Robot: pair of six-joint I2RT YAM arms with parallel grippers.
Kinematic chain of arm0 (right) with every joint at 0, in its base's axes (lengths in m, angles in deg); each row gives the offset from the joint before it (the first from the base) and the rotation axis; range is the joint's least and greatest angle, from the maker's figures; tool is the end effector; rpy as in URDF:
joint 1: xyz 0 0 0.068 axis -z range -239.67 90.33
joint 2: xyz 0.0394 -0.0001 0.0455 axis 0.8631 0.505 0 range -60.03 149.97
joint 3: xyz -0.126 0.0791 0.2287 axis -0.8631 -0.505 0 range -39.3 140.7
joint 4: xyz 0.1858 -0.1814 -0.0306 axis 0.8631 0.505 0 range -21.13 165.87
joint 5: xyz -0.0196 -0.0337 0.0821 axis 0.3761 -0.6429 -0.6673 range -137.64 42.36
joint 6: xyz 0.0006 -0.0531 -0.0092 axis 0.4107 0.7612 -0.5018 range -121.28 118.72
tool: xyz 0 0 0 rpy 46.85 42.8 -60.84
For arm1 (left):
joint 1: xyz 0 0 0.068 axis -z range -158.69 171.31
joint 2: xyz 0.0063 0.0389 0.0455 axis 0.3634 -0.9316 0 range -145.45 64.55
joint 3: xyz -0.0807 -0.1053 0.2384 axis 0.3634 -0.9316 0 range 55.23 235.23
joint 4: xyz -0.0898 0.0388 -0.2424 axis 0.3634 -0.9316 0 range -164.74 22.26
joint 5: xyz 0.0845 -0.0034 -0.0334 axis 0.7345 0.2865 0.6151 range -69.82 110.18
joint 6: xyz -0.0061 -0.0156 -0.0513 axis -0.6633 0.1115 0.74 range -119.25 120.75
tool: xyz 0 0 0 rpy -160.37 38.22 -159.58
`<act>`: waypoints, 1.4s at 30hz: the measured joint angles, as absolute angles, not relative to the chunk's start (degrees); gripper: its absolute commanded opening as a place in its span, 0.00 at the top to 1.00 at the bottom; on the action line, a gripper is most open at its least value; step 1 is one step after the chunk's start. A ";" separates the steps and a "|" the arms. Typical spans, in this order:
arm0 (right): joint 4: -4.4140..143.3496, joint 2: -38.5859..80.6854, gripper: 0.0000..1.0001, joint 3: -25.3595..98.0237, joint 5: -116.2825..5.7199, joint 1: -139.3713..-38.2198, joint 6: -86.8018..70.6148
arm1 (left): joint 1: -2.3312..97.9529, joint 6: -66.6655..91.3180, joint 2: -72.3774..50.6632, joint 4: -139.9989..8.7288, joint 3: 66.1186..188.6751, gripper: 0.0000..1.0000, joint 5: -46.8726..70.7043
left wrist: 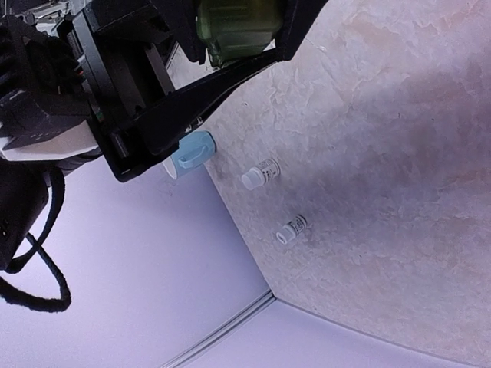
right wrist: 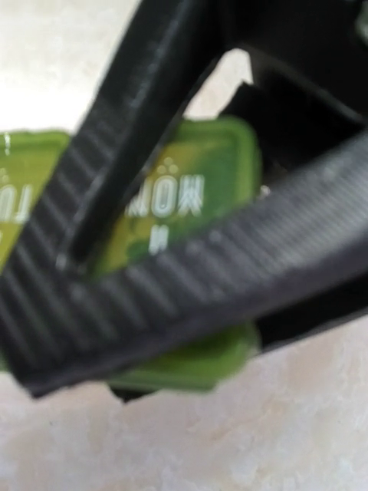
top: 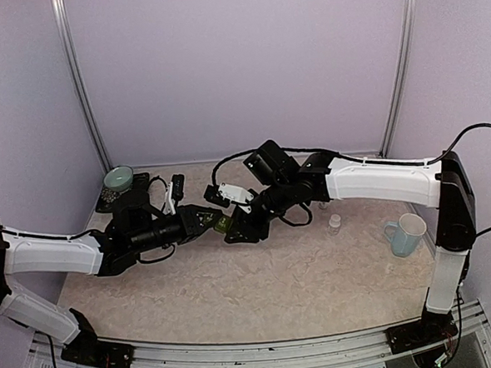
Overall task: Sort the pills into containers
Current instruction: Open the lid of the pill container.
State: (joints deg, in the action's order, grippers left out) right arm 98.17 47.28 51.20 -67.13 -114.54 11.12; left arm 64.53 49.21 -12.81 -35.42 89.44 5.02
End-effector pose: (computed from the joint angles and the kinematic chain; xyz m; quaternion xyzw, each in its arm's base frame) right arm 0.2349 0.3543 0.2747 -0.5591 0.7261 0.2797 0.2864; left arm 0.2039 -0.2043 0.2271 0.0490 0.7670 -0.5240 0.3671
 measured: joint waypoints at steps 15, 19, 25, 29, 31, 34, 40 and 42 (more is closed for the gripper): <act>99.92 47.49 0.58 52.05 -71.10 -113.58 9.79 | 64.82 46.94 -12.79 -33.72 88.68 0.81 4.28; 100.16 47.49 0.62 52.05 -72.22 -113.29 9.88 | 64.82 46.96 -12.79 -33.72 88.68 0.81 4.10; 100.60 47.49 0.60 52.05 -73.25 -113.03 9.94 | 64.88 47.12 -12.79 -33.54 88.48 0.81 3.90; 101.82 47.52 0.57 52.70 -75.69 -112.27 10.05 | 65.08 47.86 -12.79 -33.19 88.48 0.81 3.88; 102.43 47.54 0.56 53.25 -76.72 -111.87 10.19 | 65.12 48.30 -12.75 -32.58 88.48 0.81 3.90; 102.81 47.54 0.54 53.58 -77.88 -111.50 10.19 | 65.12 48.65 -12.73 -32.19 88.48 0.81 3.88; 104.44 47.54 0.46 54.54 -82.99 -110.19 8.90 | 65.19 46.57 -12.70 -32.23 88.11 0.81 2.92; 104.66 47.41 0.44 55.63 -85.92 -109.67 8.48 | 64.97 45.59 -13.03 -34.46 87.26 0.81 3.90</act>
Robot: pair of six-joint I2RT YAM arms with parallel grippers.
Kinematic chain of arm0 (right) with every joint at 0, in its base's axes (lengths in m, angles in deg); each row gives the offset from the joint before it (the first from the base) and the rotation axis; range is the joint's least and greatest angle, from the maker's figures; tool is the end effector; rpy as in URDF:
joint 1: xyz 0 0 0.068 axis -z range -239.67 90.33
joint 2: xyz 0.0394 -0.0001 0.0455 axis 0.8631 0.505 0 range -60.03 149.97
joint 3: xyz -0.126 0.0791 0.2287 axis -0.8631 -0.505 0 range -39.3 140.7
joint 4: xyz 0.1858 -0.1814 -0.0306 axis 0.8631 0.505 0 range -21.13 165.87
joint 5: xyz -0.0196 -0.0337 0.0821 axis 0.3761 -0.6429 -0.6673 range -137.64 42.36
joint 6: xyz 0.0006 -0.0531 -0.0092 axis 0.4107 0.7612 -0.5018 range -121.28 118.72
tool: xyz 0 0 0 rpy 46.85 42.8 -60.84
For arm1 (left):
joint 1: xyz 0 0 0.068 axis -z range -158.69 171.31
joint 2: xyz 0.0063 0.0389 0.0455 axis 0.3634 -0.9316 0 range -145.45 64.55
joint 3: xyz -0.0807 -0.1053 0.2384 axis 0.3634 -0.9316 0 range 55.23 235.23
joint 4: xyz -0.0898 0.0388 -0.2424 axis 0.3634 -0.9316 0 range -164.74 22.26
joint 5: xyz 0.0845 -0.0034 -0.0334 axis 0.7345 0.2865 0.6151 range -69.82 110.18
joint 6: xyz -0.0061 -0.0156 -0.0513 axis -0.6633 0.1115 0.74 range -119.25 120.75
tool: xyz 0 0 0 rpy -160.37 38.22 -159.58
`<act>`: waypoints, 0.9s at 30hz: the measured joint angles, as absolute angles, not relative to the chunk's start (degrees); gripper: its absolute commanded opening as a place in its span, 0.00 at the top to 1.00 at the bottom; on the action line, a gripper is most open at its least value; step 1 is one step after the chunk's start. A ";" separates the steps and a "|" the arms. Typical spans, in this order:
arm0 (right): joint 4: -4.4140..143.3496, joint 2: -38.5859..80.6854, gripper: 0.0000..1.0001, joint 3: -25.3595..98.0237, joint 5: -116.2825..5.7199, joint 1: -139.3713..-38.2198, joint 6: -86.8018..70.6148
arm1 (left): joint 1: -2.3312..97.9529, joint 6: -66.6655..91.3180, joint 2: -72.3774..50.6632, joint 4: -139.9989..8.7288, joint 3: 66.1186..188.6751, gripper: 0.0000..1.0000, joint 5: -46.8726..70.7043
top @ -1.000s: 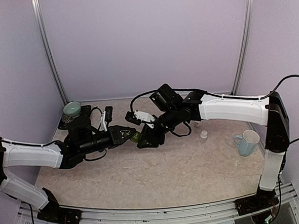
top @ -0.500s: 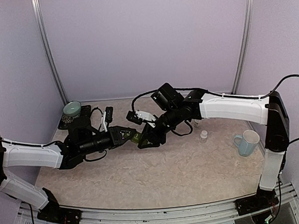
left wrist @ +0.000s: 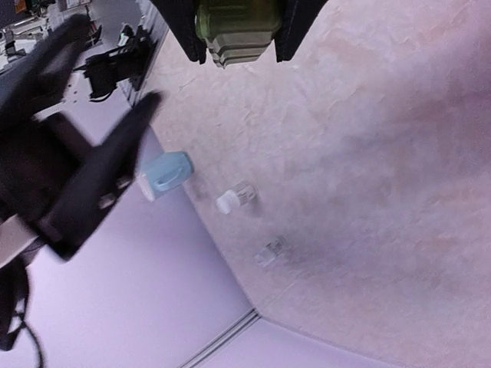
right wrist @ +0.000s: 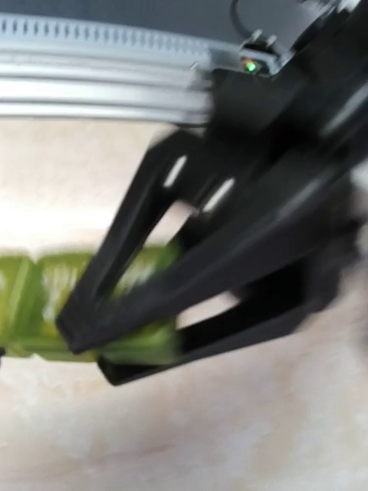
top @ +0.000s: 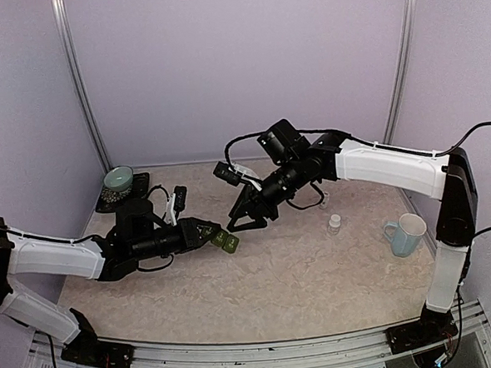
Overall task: Sort the pills into containers
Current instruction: Open the lid of the pill container.
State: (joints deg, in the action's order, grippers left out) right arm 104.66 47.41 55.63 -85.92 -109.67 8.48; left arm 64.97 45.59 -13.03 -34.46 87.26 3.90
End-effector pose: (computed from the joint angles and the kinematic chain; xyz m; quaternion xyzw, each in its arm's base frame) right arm 0.2525 0.3352 0.2948 -0.5411 0.7073 0.4034 0.2103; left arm 0.1981 -0.2028 0.2156 0.0809 0.7716 -0.5125 0.3680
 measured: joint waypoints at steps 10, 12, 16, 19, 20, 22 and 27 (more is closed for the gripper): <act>102.39 41.68 0.33 53.51 -79.63 -111.74 10.97 | 64.10 45.87 -14.43 -40.82 85.23 0.85 5.70; 100.62 39.43 0.28 50.50 -76.07 -113.49 11.78 | 63.94 47.07 -14.43 -40.60 85.18 0.85 5.68; 93.25 34.10 0.25 40.97 -70.05 -116.03 12.83 | 63.70 49.96 -14.26 -38.48 84.22 0.85 5.65; 87.79 31.28 0.24 34.56 -66.80 -116.14 12.83 | 63.70 51.97 -14.02 -37.30 83.91 0.85 5.65; 86.63 31.01 0.24 33.47 -65.84 -116.25 12.87 | 63.70 52.49 -13.93 -36.95 83.89 0.85 5.65; 83.44 30.93 0.25 31.79 -62.60 -116.62 13.14 | 63.72 53.83 -13.84 -35.95 83.87 0.85 5.65; 76.66 30.93 0.25 29.14 -55.56 -120.07 15.34 | 63.79 56.54 -13.64 -34.42 83.87 0.86 5.72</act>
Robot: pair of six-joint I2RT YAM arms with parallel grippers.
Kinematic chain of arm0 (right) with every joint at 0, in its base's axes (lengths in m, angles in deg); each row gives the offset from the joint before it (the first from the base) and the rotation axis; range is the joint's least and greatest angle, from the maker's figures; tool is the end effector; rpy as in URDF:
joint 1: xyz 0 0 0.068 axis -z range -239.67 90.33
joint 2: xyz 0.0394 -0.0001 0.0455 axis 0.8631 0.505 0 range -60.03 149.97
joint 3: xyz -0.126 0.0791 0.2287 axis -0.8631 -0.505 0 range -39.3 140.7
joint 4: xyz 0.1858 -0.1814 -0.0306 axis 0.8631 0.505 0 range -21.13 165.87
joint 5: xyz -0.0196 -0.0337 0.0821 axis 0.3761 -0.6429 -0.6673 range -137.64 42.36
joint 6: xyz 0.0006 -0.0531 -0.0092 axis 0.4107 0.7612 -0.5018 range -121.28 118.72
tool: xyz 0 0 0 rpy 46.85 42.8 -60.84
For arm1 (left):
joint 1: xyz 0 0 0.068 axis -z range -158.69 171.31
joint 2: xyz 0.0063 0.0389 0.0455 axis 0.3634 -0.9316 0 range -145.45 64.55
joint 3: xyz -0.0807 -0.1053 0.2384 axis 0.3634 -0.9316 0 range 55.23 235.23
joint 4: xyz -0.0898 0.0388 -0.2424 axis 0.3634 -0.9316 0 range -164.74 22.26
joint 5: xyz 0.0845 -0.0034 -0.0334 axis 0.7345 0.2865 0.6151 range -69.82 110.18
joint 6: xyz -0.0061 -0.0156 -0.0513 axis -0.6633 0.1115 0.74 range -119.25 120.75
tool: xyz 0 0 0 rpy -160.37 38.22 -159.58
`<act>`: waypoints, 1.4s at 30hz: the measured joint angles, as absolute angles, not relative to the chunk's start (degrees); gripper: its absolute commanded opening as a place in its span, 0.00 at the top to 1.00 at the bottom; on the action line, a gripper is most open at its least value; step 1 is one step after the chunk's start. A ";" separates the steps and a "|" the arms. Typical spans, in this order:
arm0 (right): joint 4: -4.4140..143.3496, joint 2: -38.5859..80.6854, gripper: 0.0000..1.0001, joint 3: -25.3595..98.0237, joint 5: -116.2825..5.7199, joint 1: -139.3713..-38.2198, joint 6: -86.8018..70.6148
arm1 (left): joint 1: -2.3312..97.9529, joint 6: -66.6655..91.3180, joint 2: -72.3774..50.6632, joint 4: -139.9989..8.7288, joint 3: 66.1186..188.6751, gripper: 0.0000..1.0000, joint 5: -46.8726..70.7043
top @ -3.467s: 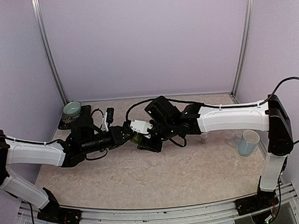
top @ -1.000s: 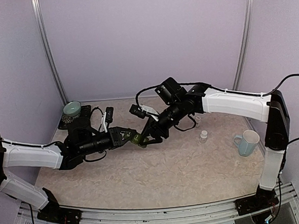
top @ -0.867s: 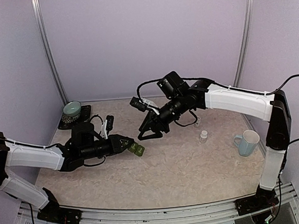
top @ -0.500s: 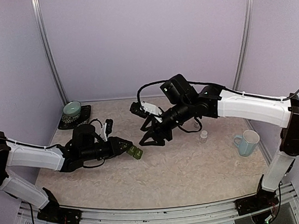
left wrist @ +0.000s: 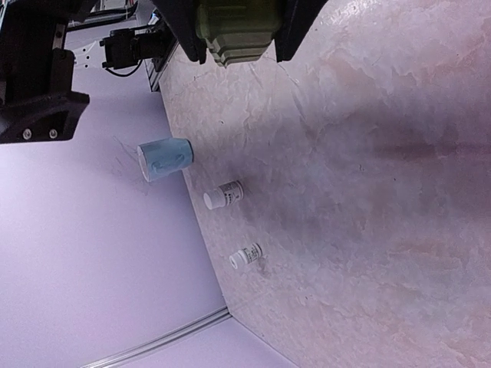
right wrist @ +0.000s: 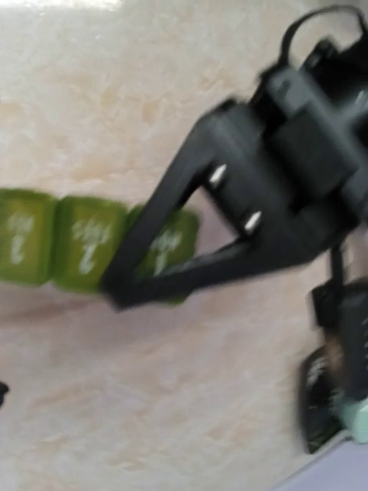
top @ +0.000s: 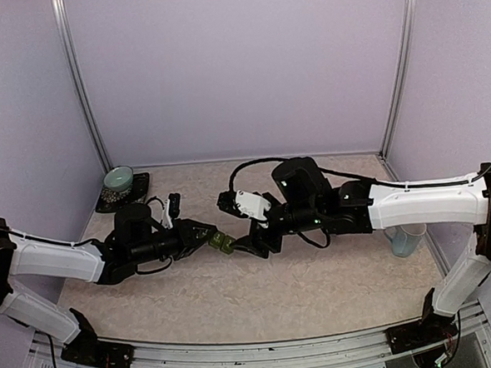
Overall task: Sort the pills into containers
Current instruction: Open the lid of the pill container.
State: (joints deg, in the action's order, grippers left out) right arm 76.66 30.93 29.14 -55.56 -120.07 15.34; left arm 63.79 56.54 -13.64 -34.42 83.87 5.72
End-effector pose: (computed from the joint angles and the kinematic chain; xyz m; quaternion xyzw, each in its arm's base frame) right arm 0.1775 0.3223 0.2840 -0.5657 0.6557 0.2407 0.4383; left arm 0.1967 -0.1921 0.1942 -0.0170 0.7969 -0.5162 0.3135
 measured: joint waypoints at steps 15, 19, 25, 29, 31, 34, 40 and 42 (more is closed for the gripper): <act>72.66 36.22 0.36 29.12 -40.35 -125.82 18.95 | 63.79 58.02 -10.39 -34.44 83.87 0.86 8.23; 71.81 37.16 0.36 29.12 -37.12 -127.15 19.61 | 63.79 58.02 -10.17 -34.46 83.87 0.86 8.52; 71.53 39.23 0.34 30.10 -32.59 -127.70 20.17 | 63.83 58.04 -10.17 -34.46 83.87 0.86 8.58; 71.48 40.13 0.34 30.67 -30.32 -127.70 20.35 | 63.88 58.04 -9.93 -34.46 83.87 0.86 8.60; 71.48 40.59 0.35 31.31 -29.73 -127.70 20.35 | 63.88 58.04 -9.86 -34.46 83.87 0.86 8.60; 71.44 41.18 0.36 32.42 -29.29 -127.72 20.44 | 63.90 58.04 -9.82 -34.46 83.85 0.86 8.63; 71.99 42.71 0.48 34.72 -28.24 -128.31 21.49 | 63.88 58.11 -9.82 -34.31 83.83 0.86 9.11; 72.05 43.30 0.52 35.28 -27.76 -128.68 21.94 | 63.88 58.18 -9.82 -34.26 83.70 0.86 9.26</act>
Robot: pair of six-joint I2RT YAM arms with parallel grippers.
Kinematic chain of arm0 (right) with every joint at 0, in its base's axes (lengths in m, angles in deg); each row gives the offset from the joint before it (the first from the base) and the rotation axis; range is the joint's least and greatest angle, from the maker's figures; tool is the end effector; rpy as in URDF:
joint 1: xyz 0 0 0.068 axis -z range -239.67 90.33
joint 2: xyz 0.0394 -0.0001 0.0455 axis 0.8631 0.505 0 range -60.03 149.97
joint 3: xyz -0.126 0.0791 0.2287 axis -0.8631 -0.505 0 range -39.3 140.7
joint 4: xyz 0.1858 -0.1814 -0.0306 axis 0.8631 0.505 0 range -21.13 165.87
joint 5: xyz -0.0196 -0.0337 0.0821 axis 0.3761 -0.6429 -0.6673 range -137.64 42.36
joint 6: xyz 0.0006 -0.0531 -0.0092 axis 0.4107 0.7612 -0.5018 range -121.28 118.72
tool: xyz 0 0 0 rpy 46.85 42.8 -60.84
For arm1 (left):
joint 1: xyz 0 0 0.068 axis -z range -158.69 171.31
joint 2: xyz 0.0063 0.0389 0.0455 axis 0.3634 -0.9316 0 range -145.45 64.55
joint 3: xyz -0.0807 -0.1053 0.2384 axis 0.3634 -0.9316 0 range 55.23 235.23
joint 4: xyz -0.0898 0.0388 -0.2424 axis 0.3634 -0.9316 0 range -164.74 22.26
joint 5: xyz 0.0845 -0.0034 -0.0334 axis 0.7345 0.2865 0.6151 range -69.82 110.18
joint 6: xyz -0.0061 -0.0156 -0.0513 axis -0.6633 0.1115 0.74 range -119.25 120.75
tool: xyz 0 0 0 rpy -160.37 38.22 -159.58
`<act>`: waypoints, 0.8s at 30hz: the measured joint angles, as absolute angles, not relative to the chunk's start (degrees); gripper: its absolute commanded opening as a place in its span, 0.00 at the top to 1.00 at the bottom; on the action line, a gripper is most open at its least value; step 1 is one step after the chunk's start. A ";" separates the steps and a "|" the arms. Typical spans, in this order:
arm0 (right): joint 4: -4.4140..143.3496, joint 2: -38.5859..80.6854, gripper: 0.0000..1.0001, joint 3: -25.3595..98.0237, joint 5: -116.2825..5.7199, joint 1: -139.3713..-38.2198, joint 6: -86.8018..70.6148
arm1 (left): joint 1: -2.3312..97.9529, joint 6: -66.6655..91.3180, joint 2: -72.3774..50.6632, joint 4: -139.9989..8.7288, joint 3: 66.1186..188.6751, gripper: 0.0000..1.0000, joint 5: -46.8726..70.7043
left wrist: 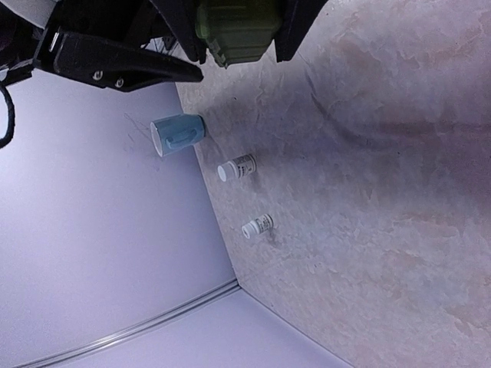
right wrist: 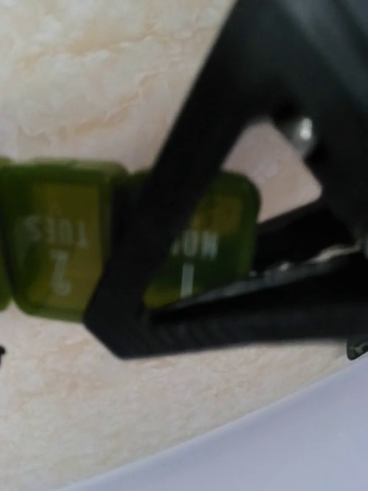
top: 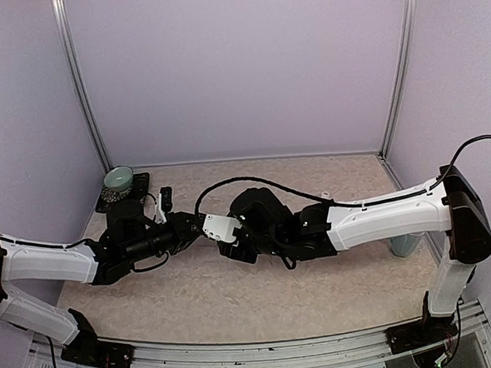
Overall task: Sort the pills into containers
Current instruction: Open the lid of the pill container.
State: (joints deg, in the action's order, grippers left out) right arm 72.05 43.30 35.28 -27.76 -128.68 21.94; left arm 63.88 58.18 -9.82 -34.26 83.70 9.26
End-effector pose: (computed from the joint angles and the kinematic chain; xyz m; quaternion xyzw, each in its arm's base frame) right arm 0.1602 0.3837 0.2484 -0.5626 0.6574 0.0470 0.4991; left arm 0.1935 -0.1868 0.2102 -0.0413 0.7771 -0.5254 0.3441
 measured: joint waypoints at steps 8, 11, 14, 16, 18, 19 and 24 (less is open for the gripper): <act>71.94 44.67 0.57 35.87 -22.91 -130.45 24.26 | 63.88 58.42 -9.80 -33.63 83.11 0.86 9.65; 71.90 45.07 0.63 35.90 -21.34 -130.93 25.05 | 63.88 58.42 -9.75 -33.65 83.00 0.86 9.72; 71.79 45.18 0.64 35.90 -20.24 -131.44 25.77 | 63.88 58.42 -9.49 -33.61 82.91 0.86 9.76; 71.48 45.18 0.66 35.90 -19.63 -131.65 26.16 | 63.88 58.39 -9.03 -33.61 82.91 0.85 9.83; 70.96 45.18 0.73 35.87 -19.06 -131.72 26.67 | 63.88 58.42 -8.88 -33.48 82.91 0.85 10.05; 70.89 45.18 0.80 35.87 -19.02 -131.76 26.73 | 63.88 58.42 -8.88 -33.43 82.91 0.85 10.11; 70.74 45.18 0.88 35.98 -18.10 -132.11 27.08 | 63.75 58.88 -8.88 -33.35 82.89 0.85 11.42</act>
State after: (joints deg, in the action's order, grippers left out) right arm 70.74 45.18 35.98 -18.10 -132.11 27.08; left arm 63.75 58.88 -8.88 -33.35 82.89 11.42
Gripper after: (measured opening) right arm 0.122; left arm 0.259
